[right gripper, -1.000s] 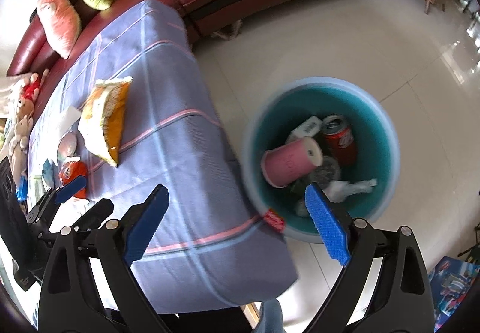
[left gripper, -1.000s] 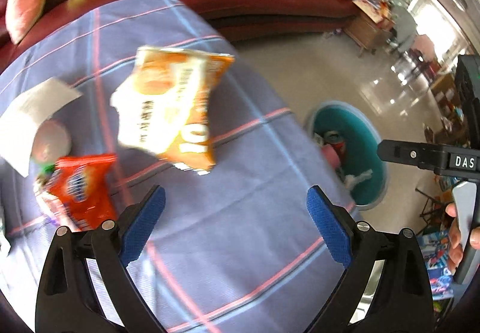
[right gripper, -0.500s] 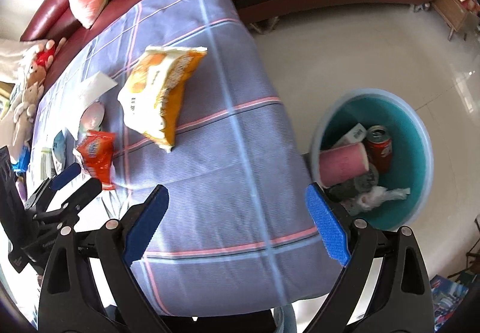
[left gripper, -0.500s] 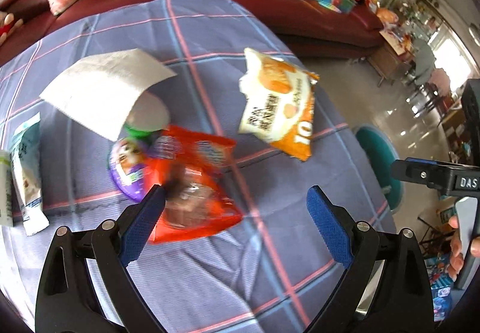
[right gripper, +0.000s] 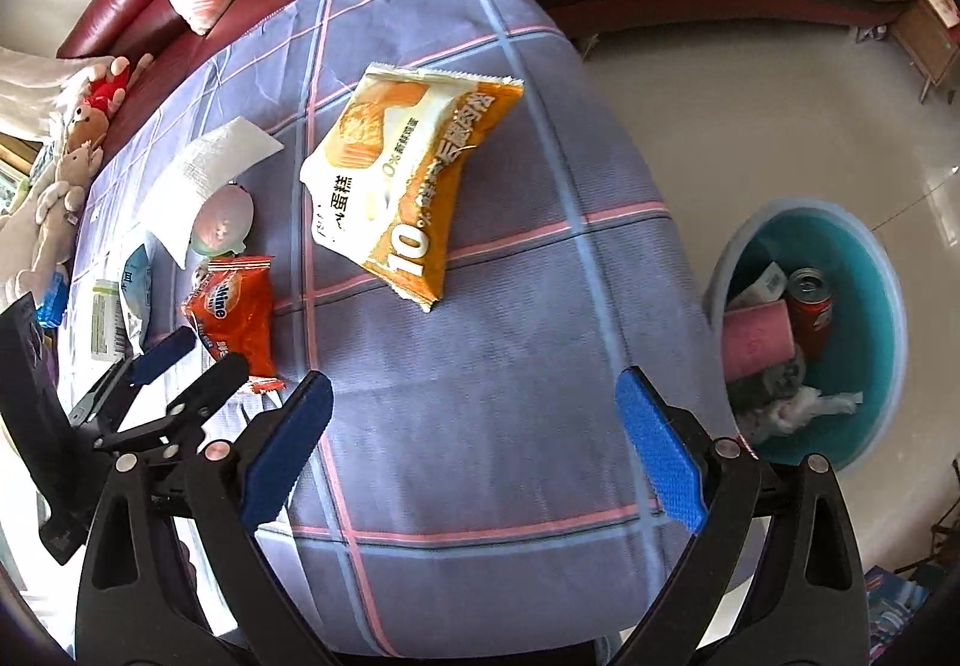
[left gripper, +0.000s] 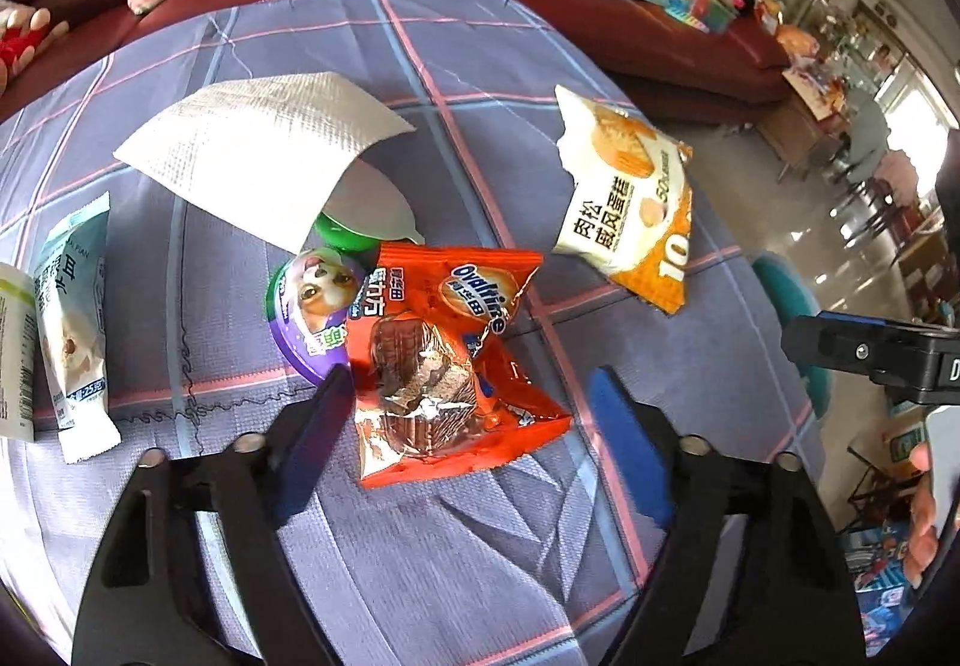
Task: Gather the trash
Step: 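Grasp the orange Ovaltine snack pack with the left tool while the right grasps the yellow snack bag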
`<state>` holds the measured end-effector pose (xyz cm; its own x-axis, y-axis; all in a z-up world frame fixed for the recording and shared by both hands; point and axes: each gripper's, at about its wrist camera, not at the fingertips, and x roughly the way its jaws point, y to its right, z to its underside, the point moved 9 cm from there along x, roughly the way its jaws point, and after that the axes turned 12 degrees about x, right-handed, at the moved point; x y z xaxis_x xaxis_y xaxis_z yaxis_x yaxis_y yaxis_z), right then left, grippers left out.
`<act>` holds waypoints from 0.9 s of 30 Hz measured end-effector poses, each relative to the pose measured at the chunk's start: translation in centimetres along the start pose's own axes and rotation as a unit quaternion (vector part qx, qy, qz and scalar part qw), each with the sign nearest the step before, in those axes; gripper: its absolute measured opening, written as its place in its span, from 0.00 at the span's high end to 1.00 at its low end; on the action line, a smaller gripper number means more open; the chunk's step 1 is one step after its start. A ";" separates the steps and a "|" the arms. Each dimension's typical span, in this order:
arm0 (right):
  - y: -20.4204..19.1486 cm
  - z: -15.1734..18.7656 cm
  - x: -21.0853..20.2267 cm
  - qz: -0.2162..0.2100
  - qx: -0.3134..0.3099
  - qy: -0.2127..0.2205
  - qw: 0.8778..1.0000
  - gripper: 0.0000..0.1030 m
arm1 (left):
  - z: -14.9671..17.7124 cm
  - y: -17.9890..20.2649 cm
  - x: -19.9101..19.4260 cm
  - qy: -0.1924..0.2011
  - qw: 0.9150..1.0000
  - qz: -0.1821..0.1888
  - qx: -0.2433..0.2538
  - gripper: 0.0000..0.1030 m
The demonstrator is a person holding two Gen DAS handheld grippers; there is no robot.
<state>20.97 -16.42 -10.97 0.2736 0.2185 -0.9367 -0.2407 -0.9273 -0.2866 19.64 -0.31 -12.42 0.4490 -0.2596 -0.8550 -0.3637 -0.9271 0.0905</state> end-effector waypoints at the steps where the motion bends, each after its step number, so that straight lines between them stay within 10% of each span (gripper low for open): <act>1: -0.1 0.0 0.2 0.000 -0.001 -0.002 1.000 0.12 | 0.1 0.0 0.1 -0.001 1.000 -0.002 0.002 0.31; 5: -0.4 0.1 0.6 0.004 -0.003 -0.005 1.000 0.11 | 0.5 -0.2 1.2 -0.011 1.000 0.005 -0.008 0.37; 11: -0.8 -0.3 1.1 0.012 -0.006 -0.009 1.000 0.11 | 0.4 -0.4 0.5 -0.001 1.000 0.009 -0.001 0.73; 27: -5.3 -7.4 5.4 -0.003 0.008 -0.011 1.000 0.12 | -4.9 -4.7 -3.4 0.065 0.998 0.011 -0.024 0.73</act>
<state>30.60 -12.52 -13.06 0.2540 0.2311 -0.9392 -0.2532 -0.9213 -0.2952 23.84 3.63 -7.46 0.5444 -0.3103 -0.7793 -0.3366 -0.9318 0.1359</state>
